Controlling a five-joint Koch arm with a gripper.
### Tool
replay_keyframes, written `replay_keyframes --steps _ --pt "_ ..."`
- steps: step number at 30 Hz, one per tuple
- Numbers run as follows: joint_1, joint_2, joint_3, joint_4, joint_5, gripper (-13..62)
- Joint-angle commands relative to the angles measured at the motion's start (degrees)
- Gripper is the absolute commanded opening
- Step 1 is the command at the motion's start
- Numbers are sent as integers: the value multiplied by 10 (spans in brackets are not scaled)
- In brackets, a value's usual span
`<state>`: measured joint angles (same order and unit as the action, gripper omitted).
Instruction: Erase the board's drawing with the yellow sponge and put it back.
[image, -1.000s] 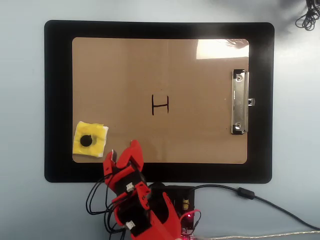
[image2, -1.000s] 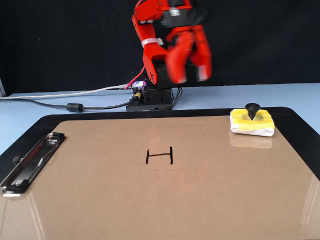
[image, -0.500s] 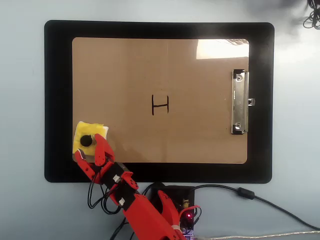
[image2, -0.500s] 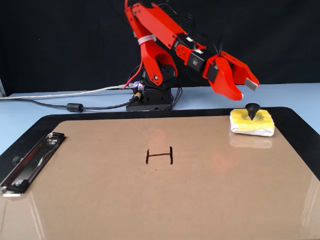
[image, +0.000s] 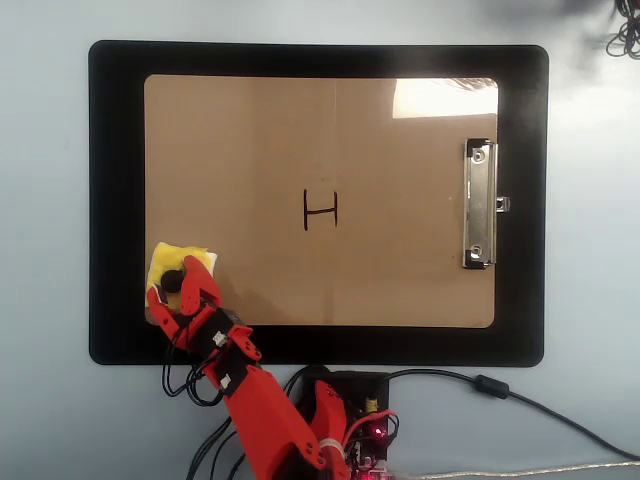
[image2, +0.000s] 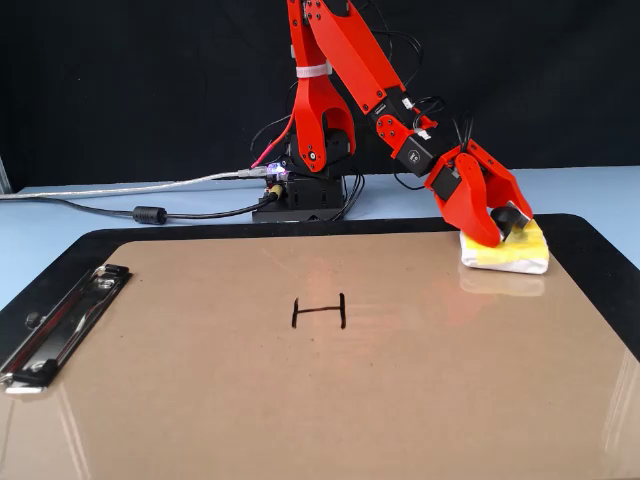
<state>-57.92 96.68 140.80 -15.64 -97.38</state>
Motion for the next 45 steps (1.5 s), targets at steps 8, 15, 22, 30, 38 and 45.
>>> replay_keyframes --steps 8,15,22,30,38,45 --pt "0 6 -9 -41 26 121" --pt "27 7 -9 -51 27 -82" --pt "64 131 -15 52 21 -82" --pt "330 361 -96 473 72 -82" --pt "512 268 -77 338 99 -82" --pt "596 137 -56 157 116 -82"
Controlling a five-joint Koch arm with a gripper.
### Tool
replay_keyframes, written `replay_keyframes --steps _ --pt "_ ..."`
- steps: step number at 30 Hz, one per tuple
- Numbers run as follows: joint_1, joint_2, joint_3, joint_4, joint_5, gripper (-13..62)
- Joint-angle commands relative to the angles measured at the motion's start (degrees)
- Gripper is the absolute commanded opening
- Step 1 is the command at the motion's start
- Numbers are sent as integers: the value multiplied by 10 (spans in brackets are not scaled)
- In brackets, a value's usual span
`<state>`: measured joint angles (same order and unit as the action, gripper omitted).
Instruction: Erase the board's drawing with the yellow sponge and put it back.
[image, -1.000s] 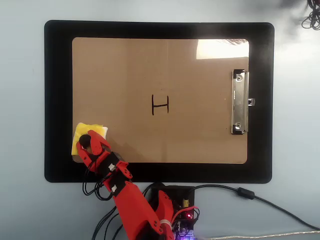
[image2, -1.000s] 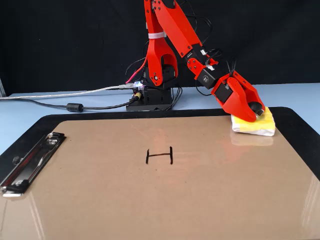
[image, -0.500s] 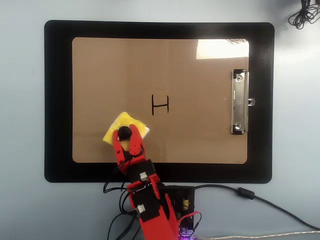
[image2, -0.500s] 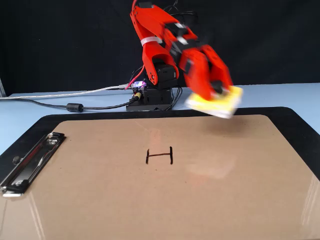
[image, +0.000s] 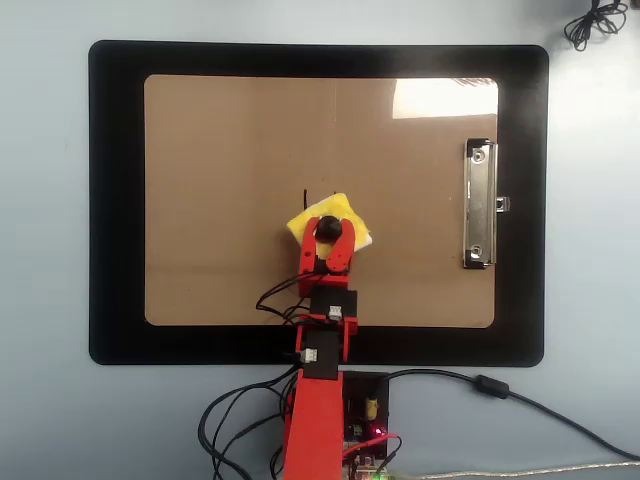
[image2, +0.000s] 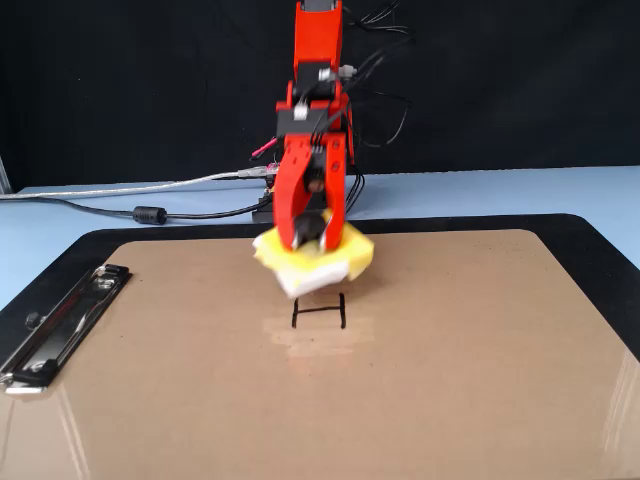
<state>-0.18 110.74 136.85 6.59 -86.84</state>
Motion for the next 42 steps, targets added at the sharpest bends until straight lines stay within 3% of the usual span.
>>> replay_keyframes --steps 1,11,21,24,30,32,42 --pt "23 -14 -13 -73 12 -82" --pt "3 13 136 -212 10 -82" --pt "4 -333 -53 -416 9 -82" --pt "3 -297 4 -425 8 -82" --pt "-4 -43 239 -417 4 -82" --pt "-3 -13 254 -415 4 -82" --pt "-3 -360 -78 -425 0 -82"
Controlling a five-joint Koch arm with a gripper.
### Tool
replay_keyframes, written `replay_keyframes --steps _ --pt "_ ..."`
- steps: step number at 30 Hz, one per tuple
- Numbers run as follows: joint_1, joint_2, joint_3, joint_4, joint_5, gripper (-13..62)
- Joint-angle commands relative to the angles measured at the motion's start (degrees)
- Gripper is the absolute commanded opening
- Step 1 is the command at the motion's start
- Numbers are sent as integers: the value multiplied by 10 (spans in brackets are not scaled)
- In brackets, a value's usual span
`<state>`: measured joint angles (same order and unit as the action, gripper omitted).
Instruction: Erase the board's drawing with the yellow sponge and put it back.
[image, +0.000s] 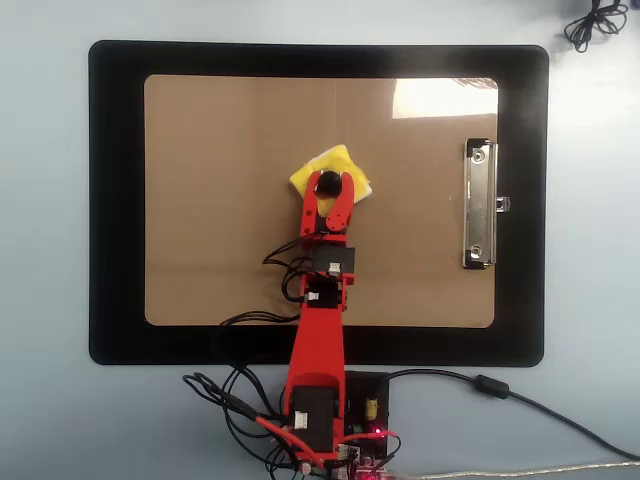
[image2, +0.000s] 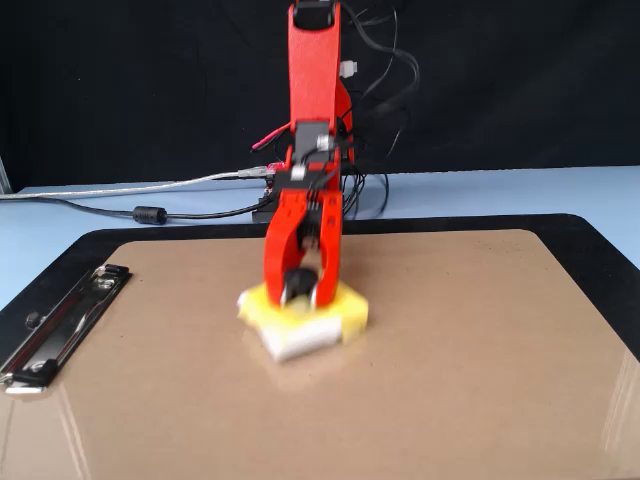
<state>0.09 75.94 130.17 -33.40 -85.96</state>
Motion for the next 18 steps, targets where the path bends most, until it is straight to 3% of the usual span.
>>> replay_keyframes --steps 1,4,12,15,18 --pt "-5 -13 -13 -25 -10 -82" --pt "-5 37 56 -33 -14 -82" --pt "0 311 345 -49 -21 -82" --pt "5 291 331 -50 -23 -82" --pt "11 179 231 -54 -26 -82"
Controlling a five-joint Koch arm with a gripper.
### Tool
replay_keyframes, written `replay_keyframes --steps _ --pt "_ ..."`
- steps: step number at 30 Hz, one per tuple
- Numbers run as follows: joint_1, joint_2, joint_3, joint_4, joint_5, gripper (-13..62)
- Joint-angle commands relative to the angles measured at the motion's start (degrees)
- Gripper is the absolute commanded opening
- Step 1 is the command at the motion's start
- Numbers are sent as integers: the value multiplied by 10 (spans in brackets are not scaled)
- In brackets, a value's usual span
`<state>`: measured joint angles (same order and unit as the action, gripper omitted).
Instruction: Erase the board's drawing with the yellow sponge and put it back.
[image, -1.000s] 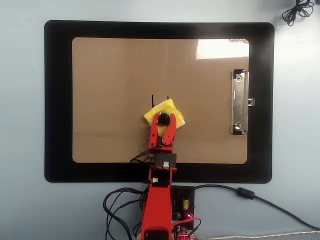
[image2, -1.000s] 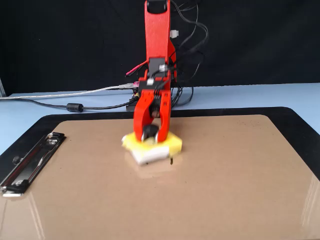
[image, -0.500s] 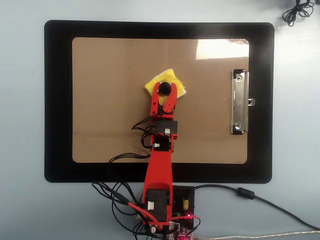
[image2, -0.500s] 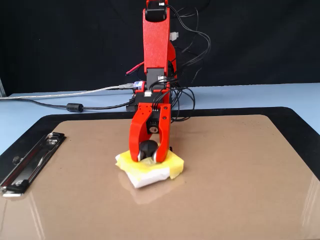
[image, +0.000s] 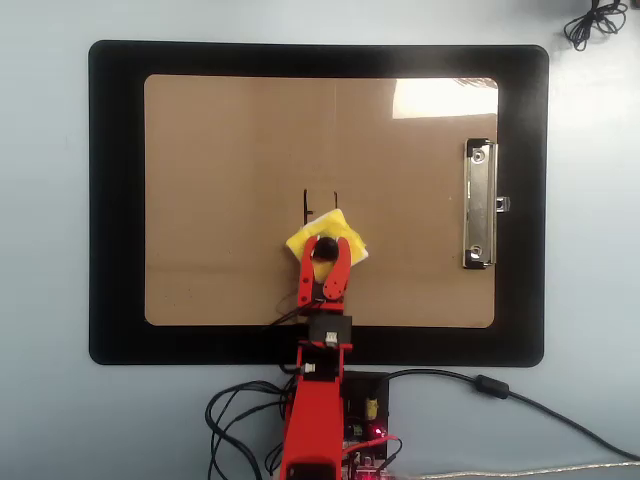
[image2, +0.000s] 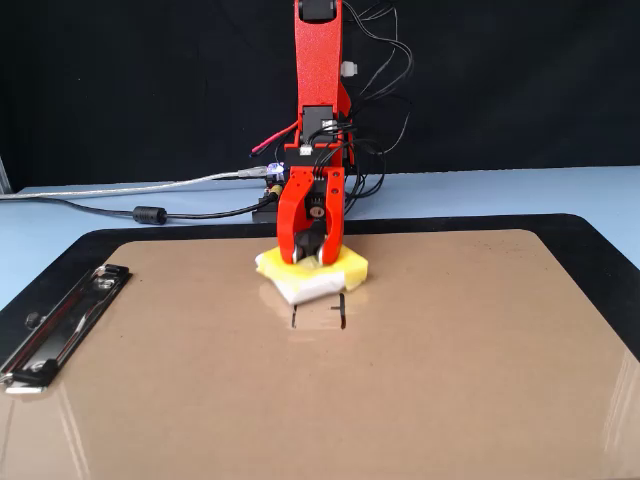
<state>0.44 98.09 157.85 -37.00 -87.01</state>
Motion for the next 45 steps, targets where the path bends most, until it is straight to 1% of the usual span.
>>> replay_keyframes --steps 1,4,7,10,15,18,20,24,27,30,35,38,40,45 --pt "11 -83 -87 -19 -17 -83" --pt "38 -195 -200 -21 -17 -82" --pt "83 -225 -229 -43 -16 -82" --pt "105 -200 -150 -91 -16 -82" --pt "103 -107 4 -142 -16 -82" --pt "99 -87 8 -135 -16 -82" --pt "90 -108 -50 -128 -18 -82" --pt "69 -223 -211 -85 -18 -82" --pt "53 -263 -252 -82 -18 -82" --pt "47 -228 -192 -88 -21 -82" --pt "8 -58 -13 -86 -21 -82" --pt "-24 -42 -7 -83 -26 -82" --pt "-40 -85 -56 -83 -38 -82" --pt "-48 -269 -250 -87 -48 -82"
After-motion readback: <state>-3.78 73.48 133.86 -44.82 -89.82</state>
